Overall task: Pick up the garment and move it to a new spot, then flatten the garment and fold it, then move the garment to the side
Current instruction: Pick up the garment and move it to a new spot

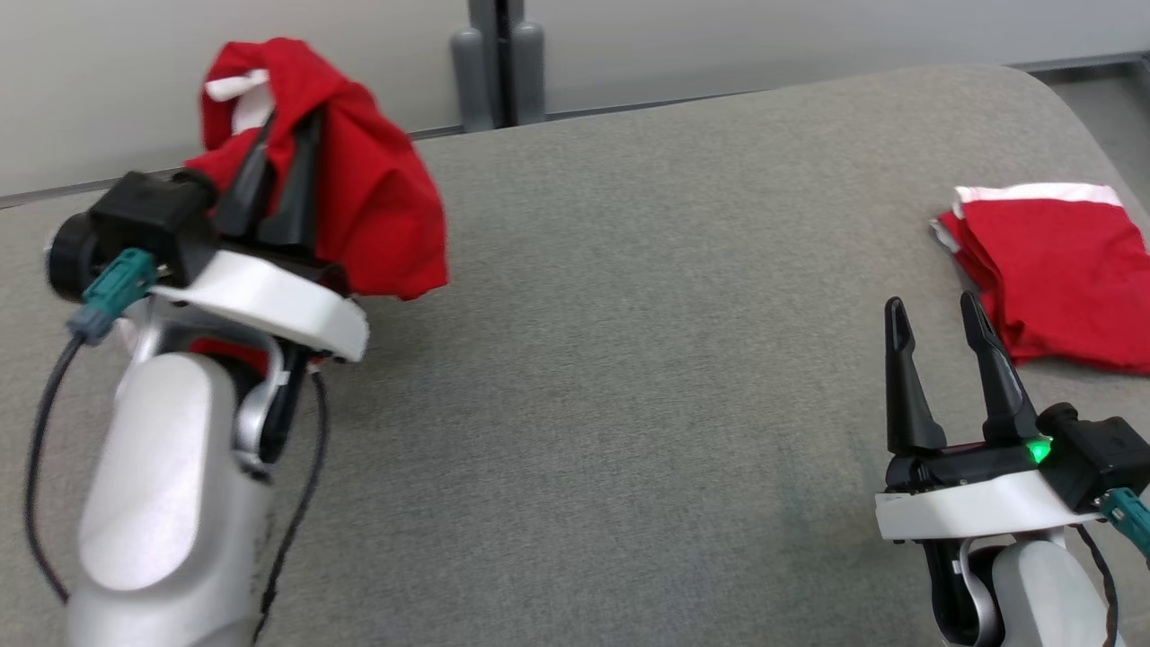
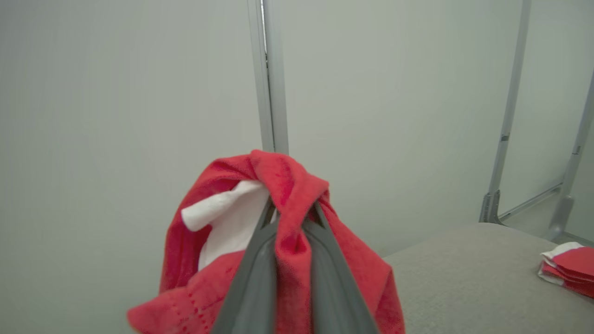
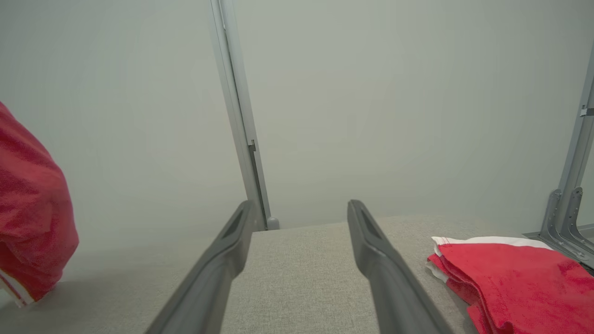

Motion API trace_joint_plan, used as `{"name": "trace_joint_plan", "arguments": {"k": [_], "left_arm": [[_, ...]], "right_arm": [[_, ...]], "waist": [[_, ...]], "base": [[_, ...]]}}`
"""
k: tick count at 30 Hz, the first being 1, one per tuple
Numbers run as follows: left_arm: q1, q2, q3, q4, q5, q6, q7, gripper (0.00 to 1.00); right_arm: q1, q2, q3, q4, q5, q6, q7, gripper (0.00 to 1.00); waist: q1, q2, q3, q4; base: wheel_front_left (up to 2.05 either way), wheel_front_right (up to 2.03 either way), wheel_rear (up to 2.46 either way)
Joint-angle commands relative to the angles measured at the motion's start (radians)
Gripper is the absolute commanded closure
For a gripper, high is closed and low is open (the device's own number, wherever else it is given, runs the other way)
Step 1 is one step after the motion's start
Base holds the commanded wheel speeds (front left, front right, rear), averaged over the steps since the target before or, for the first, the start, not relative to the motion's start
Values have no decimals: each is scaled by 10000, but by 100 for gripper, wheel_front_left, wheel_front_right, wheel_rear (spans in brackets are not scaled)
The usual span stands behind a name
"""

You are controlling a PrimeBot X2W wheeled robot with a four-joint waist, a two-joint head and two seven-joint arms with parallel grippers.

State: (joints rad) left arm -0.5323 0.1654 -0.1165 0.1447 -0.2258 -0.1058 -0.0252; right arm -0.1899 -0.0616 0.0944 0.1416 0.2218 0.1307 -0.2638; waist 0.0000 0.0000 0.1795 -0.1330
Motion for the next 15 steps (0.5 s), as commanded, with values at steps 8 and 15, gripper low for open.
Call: {"name": "trace_joint_plan", "arguments": {"k": [8, 15], "left_arm": [[-1444, -1028, -1810, 1741, -163, 103, -248, 100], [-2020, -1133, -3675, 3332, -1577, 687, -837, 0]], "right_arm": [[-323, 83, 171, 23, 256, 0, -9, 0], [-497, 93, 500, 121, 734, -2, -9, 0]], "waist": [[0, 0, 774, -1683], [0, 0, 988, -2315]], "base": [[0, 0, 0], [0, 0, 0]]}}
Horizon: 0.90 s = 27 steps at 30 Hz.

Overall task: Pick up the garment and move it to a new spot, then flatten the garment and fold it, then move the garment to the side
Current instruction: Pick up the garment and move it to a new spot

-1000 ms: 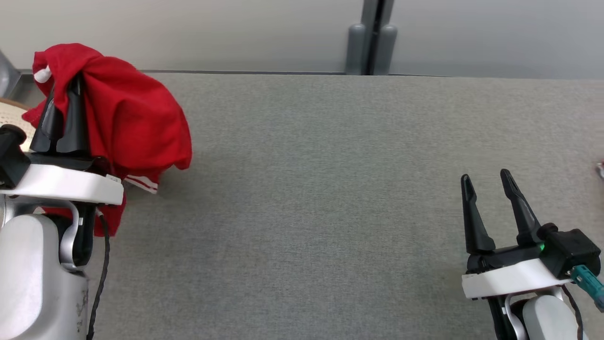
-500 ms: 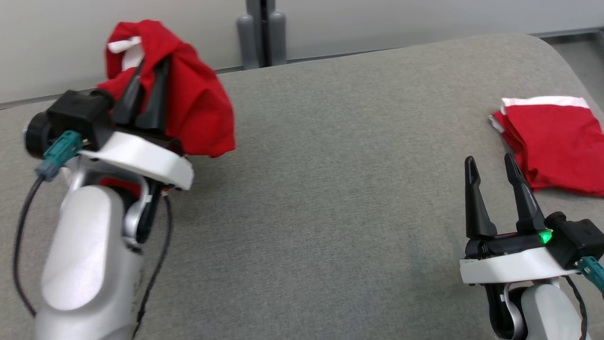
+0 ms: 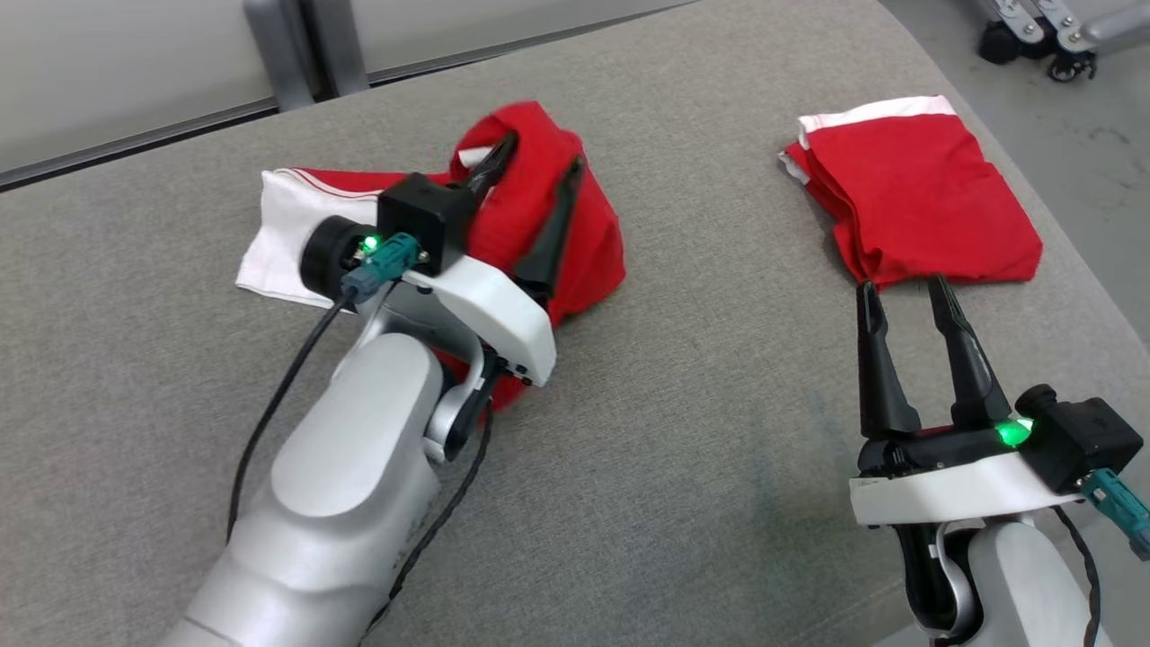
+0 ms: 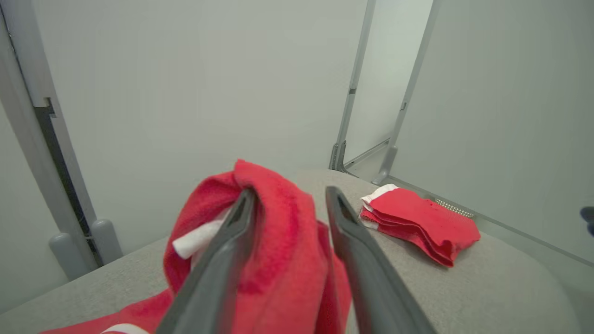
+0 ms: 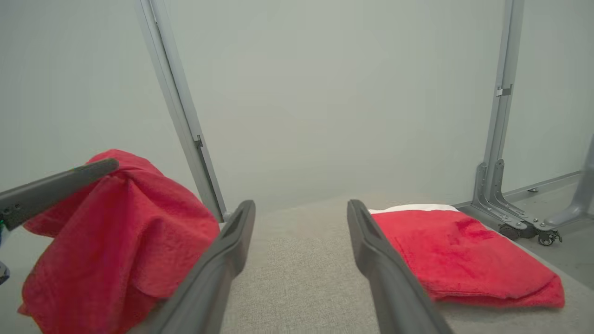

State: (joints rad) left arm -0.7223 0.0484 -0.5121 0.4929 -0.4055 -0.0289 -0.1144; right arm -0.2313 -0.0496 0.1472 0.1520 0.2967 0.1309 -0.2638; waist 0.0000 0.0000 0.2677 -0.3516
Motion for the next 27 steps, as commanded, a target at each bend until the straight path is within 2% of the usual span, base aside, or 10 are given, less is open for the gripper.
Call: {"name": "trace_joint_plan", "arguments": {"k": [1, 7, 11, 14, 15, 18, 23, 27], "left_arm": [[-227, 50, -50, 11, -118, 62, -71, 0], [-703, 64, -2432, 325, -1693, 238, -599, 0], [-971, 57, -2937, 554, -2243, 624, -1090, 0], [-1059, 77, -2647, 862, -2270, 857, -1377, 0], [-839, 257, -2255, 925, -2282, 914, -1471, 0], [-347, 710, -1543, 477, -1926, 1034, -1510, 0], [1265, 1265, -397, -482, -1410, 891, -1512, 0], [2799, 1444, 429, -1190, -986, 775, -1513, 0]], "right_arm": [[-94, -26, -7, 23, 33, -4, -9, 0], [-28, -16, -46, 44, 177, -2, -9, 0], [-65, -17, -246, -91, 108, -2, -9, 0], [-49, -16, -369, -223, -65, -4, -9, 0], [18, -21, -470, -271, -211, -2, -9, 0], [154, -16, -573, -338, -458, -2, -9, 0], [433, -183, -611, -311, -766, -2, -9, 0], [576, -314, -423, -183, -907, -2, -8, 0]], "waist": [[0, 0, 115, -177], [0, 0, 81, -149], [0, 0, -48, 287], [0, 0, -203, 834], [0, 0, -367, 1287], [0, 0, -615, 2062], [0, 0, -1063, 3349], [0, 0, -1295, 4002]], "base": [[0, 0, 0], [0, 0, 0], [0, 0, 0], [0, 0, 0], [0, 0, 0], [0, 0, 0], [0, 0, 0], [0, 0, 0]]}}
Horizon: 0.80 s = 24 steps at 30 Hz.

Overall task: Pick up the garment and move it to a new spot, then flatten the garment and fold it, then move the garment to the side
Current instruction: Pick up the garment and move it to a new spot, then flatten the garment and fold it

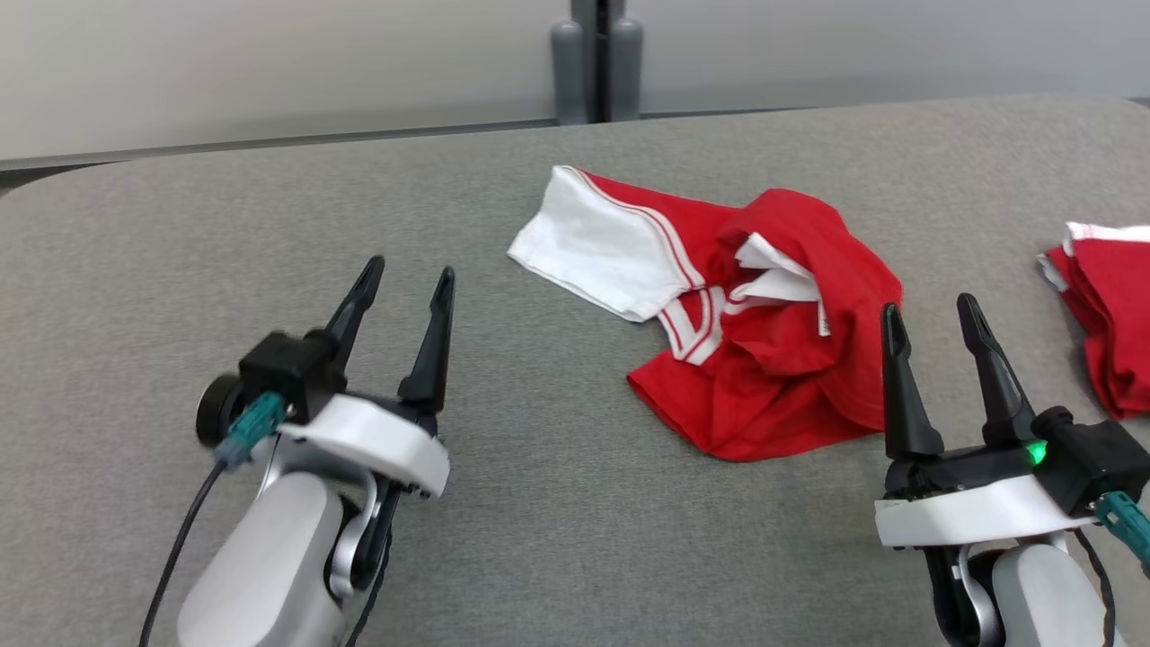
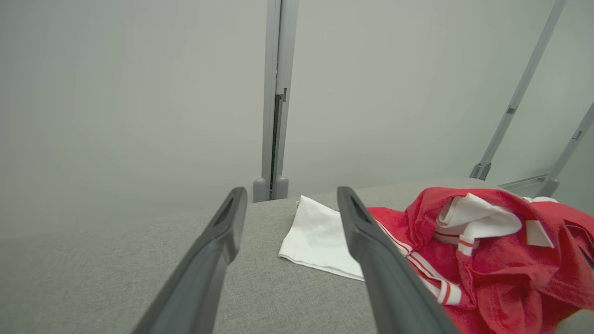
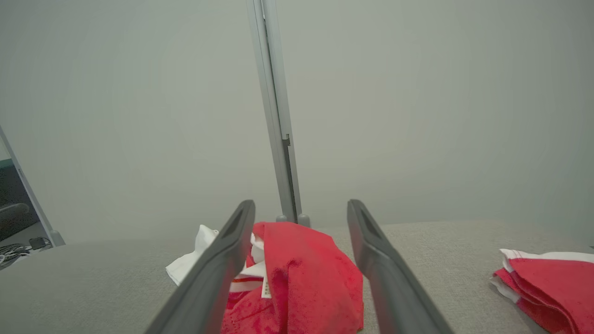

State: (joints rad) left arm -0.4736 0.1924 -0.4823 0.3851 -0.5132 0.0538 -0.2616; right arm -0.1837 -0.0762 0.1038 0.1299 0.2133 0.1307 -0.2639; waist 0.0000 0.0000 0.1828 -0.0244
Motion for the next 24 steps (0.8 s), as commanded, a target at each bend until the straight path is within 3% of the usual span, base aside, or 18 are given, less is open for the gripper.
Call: {"name": "trace_joint_plan", "arguments": {"k": [1, 9, 15, 19, 24], "left_arm": [[701, -10, 349, -283, 212, -58, -39, 0], [2953, -660, 2073, -1198, 1091, -488, -29, 0], [3009, -1042, 2442, -1342, 1677, -891, -30, 0], [2712, -1262, 2574, -1348, 1945, -1089, -30, 0], [2595, -1368, 2671, -1300, 1896, -1217, -30, 0]], "right_arm": [[147, -65, 44, 94, -51, 0, -6, 0], [368, -237, 183, 592, -174, 0, -8, 0], [351, -240, -236, 728, -235, 0, -8, 0], [-12, -426, 215, 817, -342, 0, 79, 0], [-1013, -898, 1324, 1238, -437, -2, 1091, 0]], "waist": [[0, 0, -487, 851], [0, 0, -754, 1540], [0, 0, -709, 1882], [0, 0, -408, 2102], [0, 0, 163, 2413]], "base": [[0, 0, 0], [0, 0, 0], [0, 0, 0], [0, 0, 0], [0, 0, 0]]}}
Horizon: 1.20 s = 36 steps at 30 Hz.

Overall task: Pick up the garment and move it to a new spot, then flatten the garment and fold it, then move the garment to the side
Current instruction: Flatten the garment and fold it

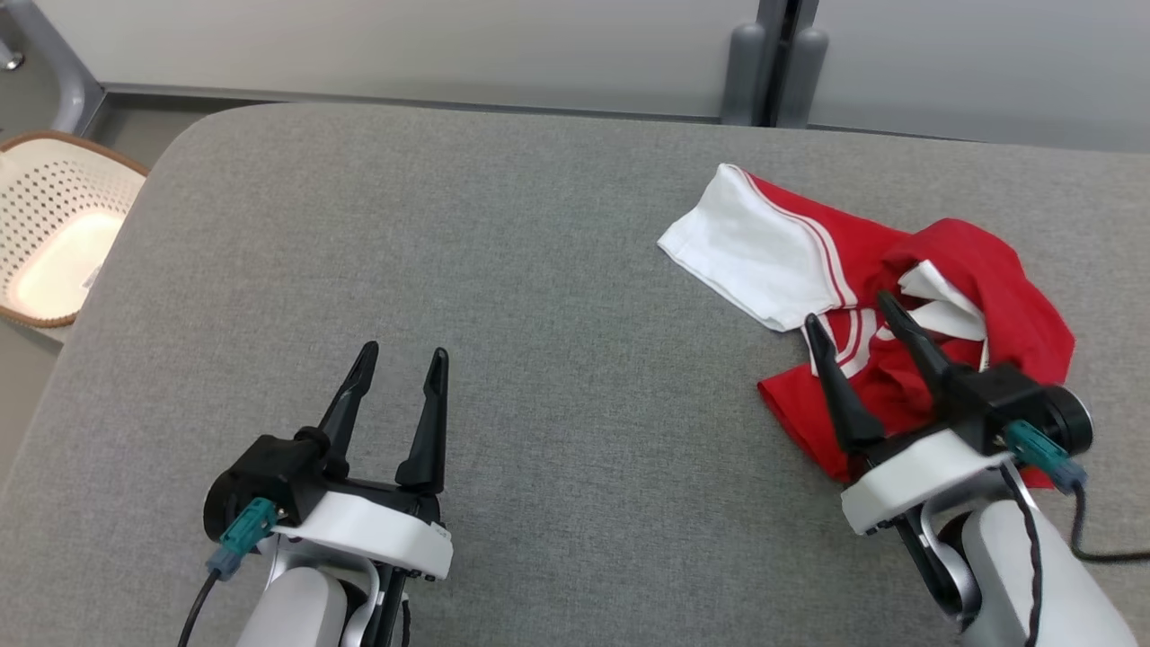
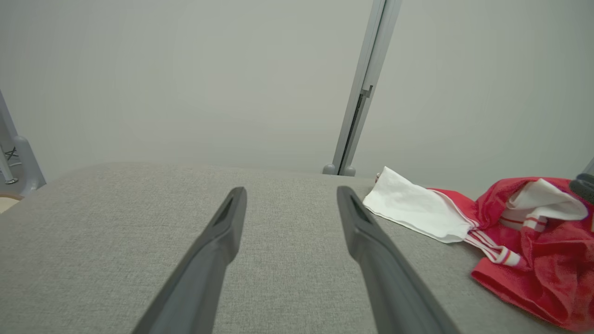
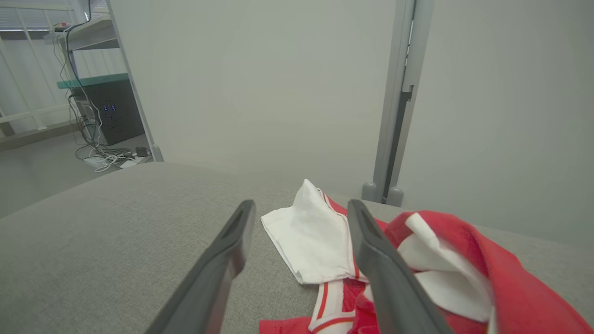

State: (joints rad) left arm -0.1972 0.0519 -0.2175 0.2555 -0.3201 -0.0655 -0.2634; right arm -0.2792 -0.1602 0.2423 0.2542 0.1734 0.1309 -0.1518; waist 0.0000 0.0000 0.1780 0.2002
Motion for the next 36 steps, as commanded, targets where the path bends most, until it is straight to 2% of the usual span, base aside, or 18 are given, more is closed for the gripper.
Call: {"name": "trace_joint_plan", "arguments": {"k": [1, 8, 14, 17, 18, 19, 22, 28, 36], "left_arm": [[-215, 13, -22, 10, -60, -43, -13, 0], [-524, 9, -690, -112, -810, 170, -13, 0], [-766, 4, -1132, -209, -1181, 407, -14, 0], [-792, 4, -1250, -235, -1283, 468, -14, 0], [-782, 4, -1267, -232, -1300, 488, -14, 0], [-771, 3, -1292, -229, -1321, 486, -14, 0], [-729, 3, -1319, -180, -1318, 511, -14, 0], [-622, 4, -1315, 25, -1105, 446, -14, 0], [-397, 7, -1235, 172, -991, 363, -14, 0]], "right_arm": [[-300, -248, 175, 185, -149, -4, 278, 0], [-2158, -1354, 1685, 1892, -130, -4, 2111, 0], [-3281, -1977, 2112, 3273, -108, -4, 2877, 0], [-3548, -2053, 2267, 3902, 0, -4, 3134, 0], [-3593, -2066, 2361, 4091, 54, -4, 3198, 18], [-3639, -2105, 2508, 4208, 63, -4, 3192, 100], [-3767, -2058, 2744, 4390, 363, -4, 2906, 100], [-4014, -1296, 3478, 4085, 1093, -2, 1959, 100], [-4323, -457, 4728, 3139, 2095, -2, 1379, 100]], "waist": [[0, 0, 349, 256], [0, 0, 1087, 947], [0, 0, 1460, 1448], [0, 0, 1521, 1585], [0, 0, 1528, 1612], [0, 0, 1527, 1635], [0, 0, 1462, 1651], [0, 0, 940, 1446], [0, 0, 317, 1296]], "base": [[0, 0, 0], [0, 0, 0], [0, 0, 0], [0, 0, 0], [0, 0, 0], [0, 0, 0], [0, 0, 0], [0, 0, 0], [0, 0, 0]]}}
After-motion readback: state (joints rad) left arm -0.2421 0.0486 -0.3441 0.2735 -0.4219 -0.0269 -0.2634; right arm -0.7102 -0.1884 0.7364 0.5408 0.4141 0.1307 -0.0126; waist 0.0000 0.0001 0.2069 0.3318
